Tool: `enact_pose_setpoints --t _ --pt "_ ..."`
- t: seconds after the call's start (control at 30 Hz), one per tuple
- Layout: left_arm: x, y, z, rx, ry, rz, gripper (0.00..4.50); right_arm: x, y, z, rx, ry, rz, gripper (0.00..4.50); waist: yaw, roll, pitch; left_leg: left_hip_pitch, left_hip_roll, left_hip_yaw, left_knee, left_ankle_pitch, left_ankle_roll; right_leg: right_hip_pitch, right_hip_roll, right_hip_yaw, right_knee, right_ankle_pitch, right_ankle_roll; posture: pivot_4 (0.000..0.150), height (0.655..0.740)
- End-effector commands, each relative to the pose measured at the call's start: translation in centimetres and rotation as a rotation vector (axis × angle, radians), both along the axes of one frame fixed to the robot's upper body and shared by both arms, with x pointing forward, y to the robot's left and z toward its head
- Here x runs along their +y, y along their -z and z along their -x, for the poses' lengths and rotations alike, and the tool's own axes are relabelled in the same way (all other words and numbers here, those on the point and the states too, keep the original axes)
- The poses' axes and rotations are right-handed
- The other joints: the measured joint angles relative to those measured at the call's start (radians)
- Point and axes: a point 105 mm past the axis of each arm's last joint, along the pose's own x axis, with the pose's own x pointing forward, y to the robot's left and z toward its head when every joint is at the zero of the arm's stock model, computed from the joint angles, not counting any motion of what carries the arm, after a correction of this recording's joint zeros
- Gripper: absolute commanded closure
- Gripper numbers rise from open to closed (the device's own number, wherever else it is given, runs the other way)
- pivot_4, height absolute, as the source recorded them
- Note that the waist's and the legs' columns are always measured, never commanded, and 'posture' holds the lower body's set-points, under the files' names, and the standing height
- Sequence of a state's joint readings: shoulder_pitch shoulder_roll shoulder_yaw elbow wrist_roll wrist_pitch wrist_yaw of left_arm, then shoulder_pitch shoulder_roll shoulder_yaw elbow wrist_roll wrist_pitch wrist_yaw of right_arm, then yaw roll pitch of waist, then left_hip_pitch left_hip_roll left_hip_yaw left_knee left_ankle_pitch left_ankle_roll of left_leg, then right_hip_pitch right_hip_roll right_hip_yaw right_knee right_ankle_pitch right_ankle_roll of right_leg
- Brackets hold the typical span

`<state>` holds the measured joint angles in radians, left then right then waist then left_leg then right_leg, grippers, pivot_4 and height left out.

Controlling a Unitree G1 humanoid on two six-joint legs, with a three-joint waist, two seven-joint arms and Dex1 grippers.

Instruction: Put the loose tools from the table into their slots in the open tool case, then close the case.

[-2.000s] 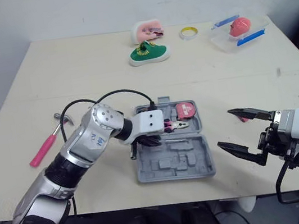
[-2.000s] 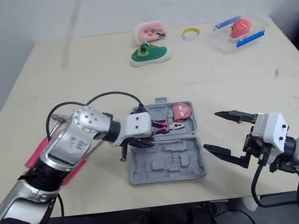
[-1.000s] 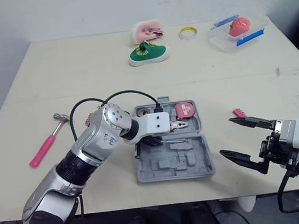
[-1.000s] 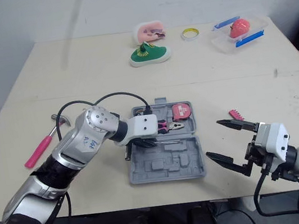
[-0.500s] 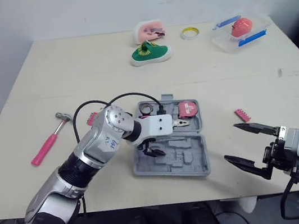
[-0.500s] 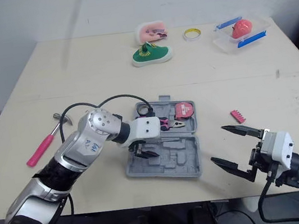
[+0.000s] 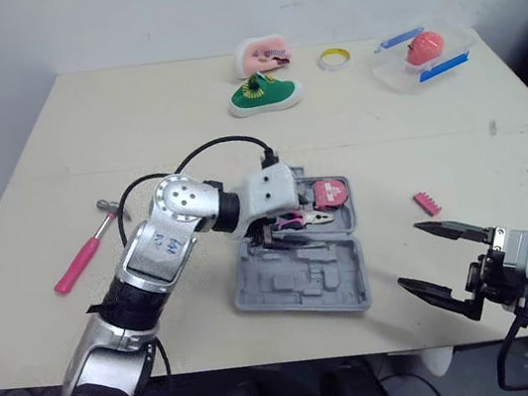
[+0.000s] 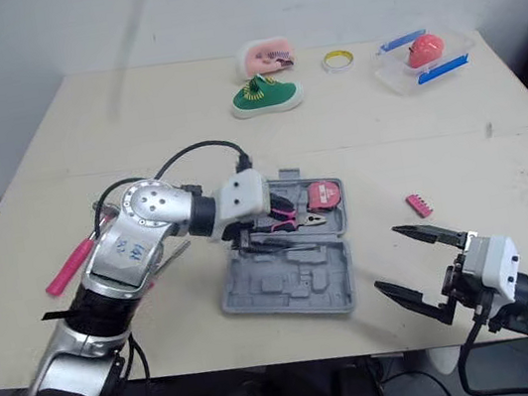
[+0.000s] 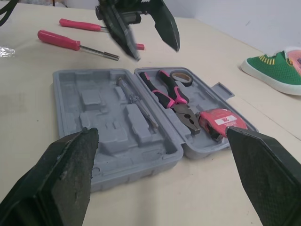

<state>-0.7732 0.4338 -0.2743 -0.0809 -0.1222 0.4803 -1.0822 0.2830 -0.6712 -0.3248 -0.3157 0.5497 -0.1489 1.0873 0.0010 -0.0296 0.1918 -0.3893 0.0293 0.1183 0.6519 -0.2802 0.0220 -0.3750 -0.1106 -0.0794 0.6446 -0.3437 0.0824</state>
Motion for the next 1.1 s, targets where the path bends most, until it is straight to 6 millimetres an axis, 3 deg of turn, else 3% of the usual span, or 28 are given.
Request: enact_pose_setpoints --t 0.03,0.13,0.17,0.3,0.4,0.9,1.1 --pt "0.5 -1.3 0.2 -0.022 0.027 0.154 3.16 -0.9 -1.0 0.3 -0.072 0.048 -0.002 0.00 0.000 0.000 0.000 0.000 0.000 0.000 0.000 0.000 0.000 0.000 0.000 0.000 0.000 0.000 0.000 0.150 0.7400" --pt "0.7 -0.9 0.1 0.023 0.015 0.216 4.35 -1.3 -1.0 0.4 -0.080 0.069 -0.013 0.00 0.000 0.000 0.000 0.000 0.000 0.000 0.001 0.000 0.000 0.000 0.000 0.000 0.000 0.000 0.000 0.150 0.7400" --pt "0.9 -0.2 0.0 0.042 0.001 0.217 4.44 -1.5 -0.9 0.5 -0.080 0.074 -0.013 0.00 0.000 0.000 0.000 0.000 0.000 0.000 0.001 0.000 0.000 0.001 0.000 0.000 0.000 0.000 0.000 0.150 0.7400" --pt "1.2 3.4 -0.3 0.095 -0.048 0.198 4.44 -2.2 -0.3 0.9 -0.068 0.096 -0.009 0.00 0.000 0.001 0.000 0.001 0.000 0.000 0.000 0.000 0.000 0.001 0.000 0.000 0.000 0.000 0.000 0.150 0.7400" --pt "0.8 3.9 -0.4 0.142 -0.080 0.241 4.44 -2.2 -0.3 1.0 -0.068 0.097 -0.007 0.00 0.000 0.000 0.000 0.001 0.000 0.000 0.000 0.000 0.000 0.001 0.000 0.000 0.000 0.000 0.000 0.150 0.7400" --pt "0.3 7.4 -0.3 0.204 -0.151 0.112 4.44 -0.5 -1.4 0.0 -0.069 0.081 -0.001 0.00 0.000 0.001 0.000 0.001 0.000 0.000 -0.001 0.000 0.000 0.001 0.000 0.000 0.000 0.000 0.001 0.150 0.7400" --pt "0.9 7.0 -0.9 0.189 -0.178 0.115 4.44 -0.3 -1.6 -0.2 -0.072 0.079 0.000 0.00 0.000 0.001 0.000 0.001 0.000 0.000 -0.001 0.000 0.000 0.001 0.000 0.000 0.000 0.000 0.001 0.150 0.7400"
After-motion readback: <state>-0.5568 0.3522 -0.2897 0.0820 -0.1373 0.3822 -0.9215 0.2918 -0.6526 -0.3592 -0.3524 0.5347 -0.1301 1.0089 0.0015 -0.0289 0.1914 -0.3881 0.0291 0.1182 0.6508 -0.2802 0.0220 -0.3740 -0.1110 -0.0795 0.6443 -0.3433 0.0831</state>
